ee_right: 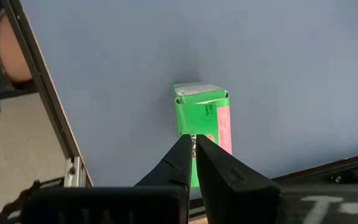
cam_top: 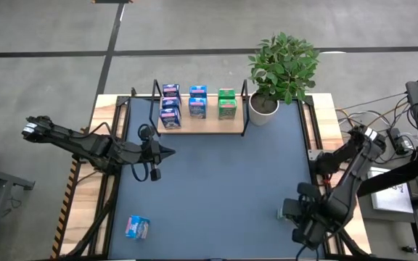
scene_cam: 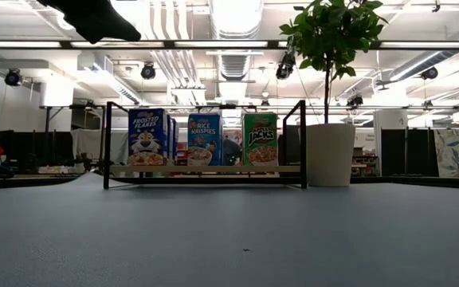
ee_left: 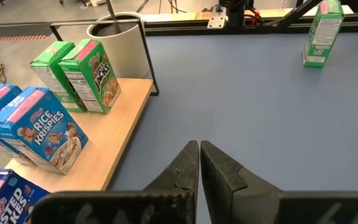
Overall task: Stack cereal on shelf
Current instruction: Put the green cereal box on the shelf aligned with the other green cereal boxes
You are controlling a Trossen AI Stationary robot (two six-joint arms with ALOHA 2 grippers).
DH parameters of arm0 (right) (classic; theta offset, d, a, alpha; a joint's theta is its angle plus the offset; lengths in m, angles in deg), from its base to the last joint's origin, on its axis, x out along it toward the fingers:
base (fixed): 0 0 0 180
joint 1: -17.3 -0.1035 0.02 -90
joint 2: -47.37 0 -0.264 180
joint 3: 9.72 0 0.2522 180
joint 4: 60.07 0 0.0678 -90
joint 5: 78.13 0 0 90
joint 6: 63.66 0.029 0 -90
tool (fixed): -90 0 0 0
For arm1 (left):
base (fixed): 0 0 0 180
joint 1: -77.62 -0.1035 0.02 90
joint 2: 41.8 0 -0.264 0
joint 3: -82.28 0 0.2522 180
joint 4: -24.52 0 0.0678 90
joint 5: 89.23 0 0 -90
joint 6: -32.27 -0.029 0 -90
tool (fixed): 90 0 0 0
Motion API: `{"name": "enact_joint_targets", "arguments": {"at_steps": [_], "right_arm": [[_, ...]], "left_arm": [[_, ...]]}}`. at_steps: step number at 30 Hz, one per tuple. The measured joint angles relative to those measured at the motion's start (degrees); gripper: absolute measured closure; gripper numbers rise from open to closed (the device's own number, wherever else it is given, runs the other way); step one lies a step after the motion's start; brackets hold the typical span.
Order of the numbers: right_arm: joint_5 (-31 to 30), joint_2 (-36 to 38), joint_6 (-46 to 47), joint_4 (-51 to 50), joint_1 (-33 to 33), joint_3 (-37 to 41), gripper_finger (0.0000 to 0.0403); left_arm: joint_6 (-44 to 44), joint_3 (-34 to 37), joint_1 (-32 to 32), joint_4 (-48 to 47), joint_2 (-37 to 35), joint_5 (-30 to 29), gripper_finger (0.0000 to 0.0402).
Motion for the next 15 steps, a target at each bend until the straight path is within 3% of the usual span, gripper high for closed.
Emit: {"name": "enact_joint_targets", "arguments": {"at_steps": [7,15], "right_arm": [[-1.1,-0.3,1.7,0.6,-0.4,0.1,0.0369],[-1.1,-0.5,4.2,0.5,-0.3,0.1,0.0272]], "left_arm": [[-0.3,-0.4,0.0,0.3,0.0,0.0,0.0402],[-0.2,-0.5,0.0,1.6,0.0,0.0,0.0402]]}}
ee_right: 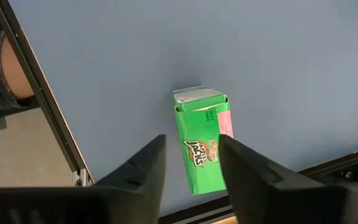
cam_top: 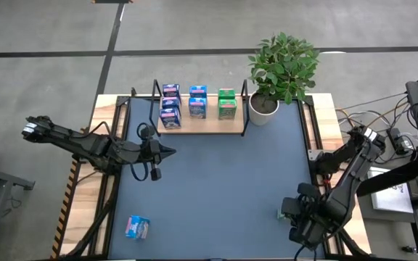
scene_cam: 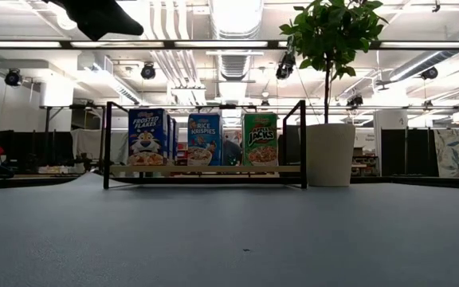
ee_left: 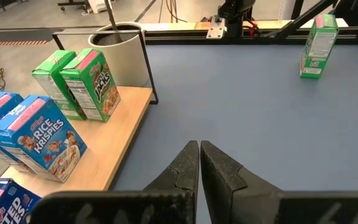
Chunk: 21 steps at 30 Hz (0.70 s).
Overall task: Stack cereal on shelf
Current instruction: Put the green cereal box on the shelf aligned with the other green cereal boxes
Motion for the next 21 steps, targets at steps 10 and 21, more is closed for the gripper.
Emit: {"name": "enact_joint_targets", "arguments": {"at_steps": [10,21], "right_arm": [[1.8,0.0,0.5,0.8,0.0,6.4,0.0151],[3.2,0.0,-2.2,2.9,0.0,10.3,0.012]], "left_arm": [[-0.9,0.0,-0.1,0.3,0.0,0.0,0.0402],[-0.3,0.0,0.0,0.2,0.0,0.0,0.0402]]}}
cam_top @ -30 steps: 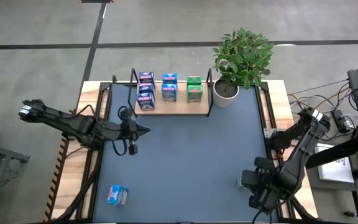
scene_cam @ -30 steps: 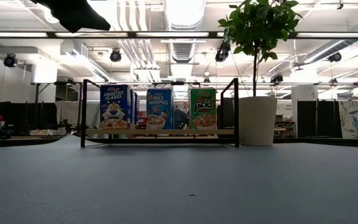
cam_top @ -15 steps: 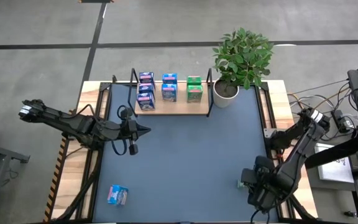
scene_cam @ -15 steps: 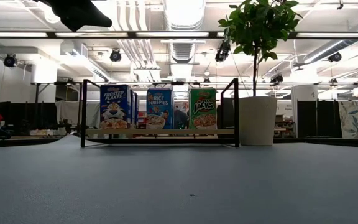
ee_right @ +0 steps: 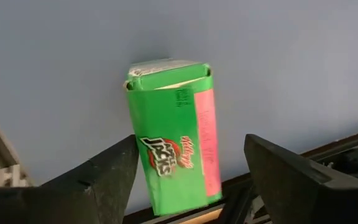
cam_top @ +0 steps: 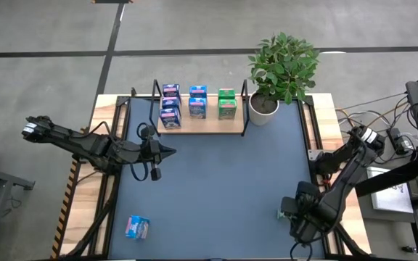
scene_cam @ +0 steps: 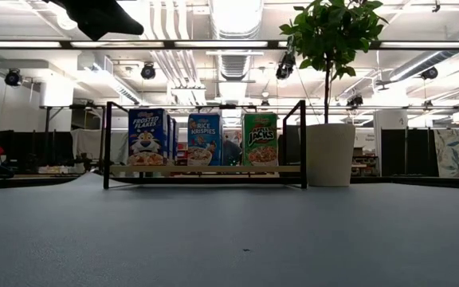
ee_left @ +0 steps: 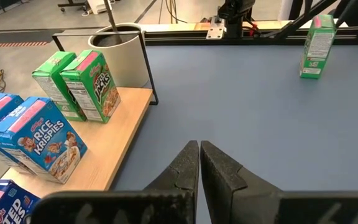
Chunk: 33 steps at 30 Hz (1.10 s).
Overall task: Stack cereal on shelf
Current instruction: Put the green cereal box on the shelf aligned with the other green cereal boxes
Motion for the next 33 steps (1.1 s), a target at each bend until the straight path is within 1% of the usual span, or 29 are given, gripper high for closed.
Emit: {"name": "enact_joint_targets", "arguments": {"at_steps": [5,15,22,26,29,33], "right_arm": [[0.0,0.0,-2.2,3.2,0.0,2.9,0.0155],[0.0,0.0,-2.3,4.7,1.3,2.8,0.0237],[0.0,0.0,-4.2,4.9,4.0,1.0,0.0268],[-0.5,0.1,-8.4,3.4,9.4,-3.3,0.0273],[-2.5,0.1,-13.0,3.7,15.7,-7.1,0.0273],[-3.1,-0.8,-22.1,4.1,25.4,-11.8,0.0273]], "left_arm": [[-0.1,0.0,0.0,0.0,0.0,0.0,0.0402],[-0.1,0.0,0.0,-0.2,0.0,0.0,0.0402],[-0.1,0.0,0.0,-0.1,0.0,0.1,0.0402],[-1.0,0.0,0.0,0.0,0.0,0.1,0.0402],[-1.7,0.0,0.0,0.0,0.0,0.1,0.0402],[-3.0,0.0,0.0,0.0,0.0,0.1,0.0402]]}}
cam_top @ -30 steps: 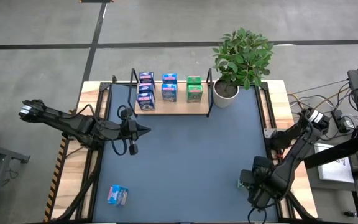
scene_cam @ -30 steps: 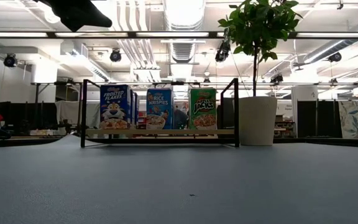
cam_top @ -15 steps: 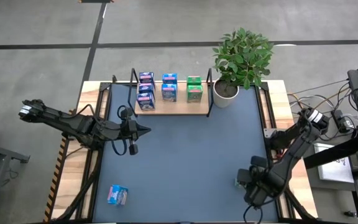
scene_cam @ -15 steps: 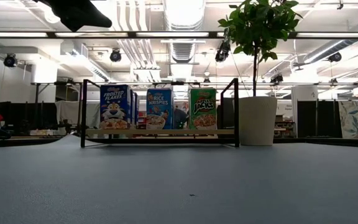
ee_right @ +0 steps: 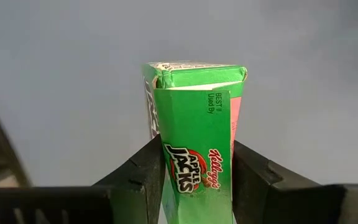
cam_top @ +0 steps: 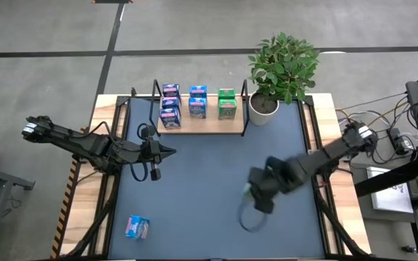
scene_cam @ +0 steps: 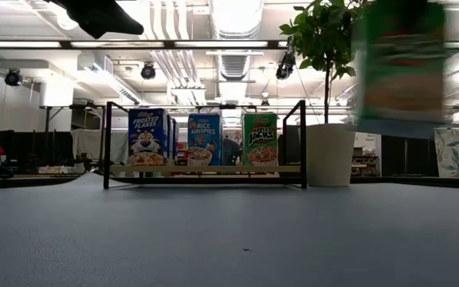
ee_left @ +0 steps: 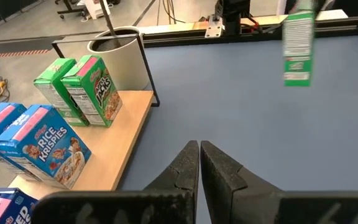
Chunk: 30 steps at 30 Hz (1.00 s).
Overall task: Stack cereal on shelf
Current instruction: Put the green cereal box on the shelf aligned with the other green cereal boxes
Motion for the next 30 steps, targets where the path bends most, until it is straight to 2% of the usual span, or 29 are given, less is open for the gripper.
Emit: {"name": "enact_joint_targets", "arguments": {"at_steps": [8,13,16,23,30], "right_arm": [[-0.7,-8.2,-27.7,-0.3,15.7,-13.4,0.0273],[-8.1,-15.4,-43.3,-3.8,22.1,-23.6,0.0273],[-9.8,-19.3,-50.7,-5.3,25.9,-28.9,0.0273],[-10.0,-24.2,-57.9,-5.7,35.4,-34.0,0.0273],[-3.9,-25.9,-58.9,-6.0,42.7,-33.8,0.0273]], "left_arm": [[-1.7,0.0,0.0,0.1,0.0,0.0,0.0402],[-1.9,0.0,0.0,0.1,0.0,0.0,0.0402],[-1.9,0.0,0.0,0.1,0.0,0.0,0.0402],[-1.7,0.0,0.0,-0.1,0.0,0.0,0.0402],[-1.7,0.0,0.0,-0.1,0.0,0.0,0.0402]]}}
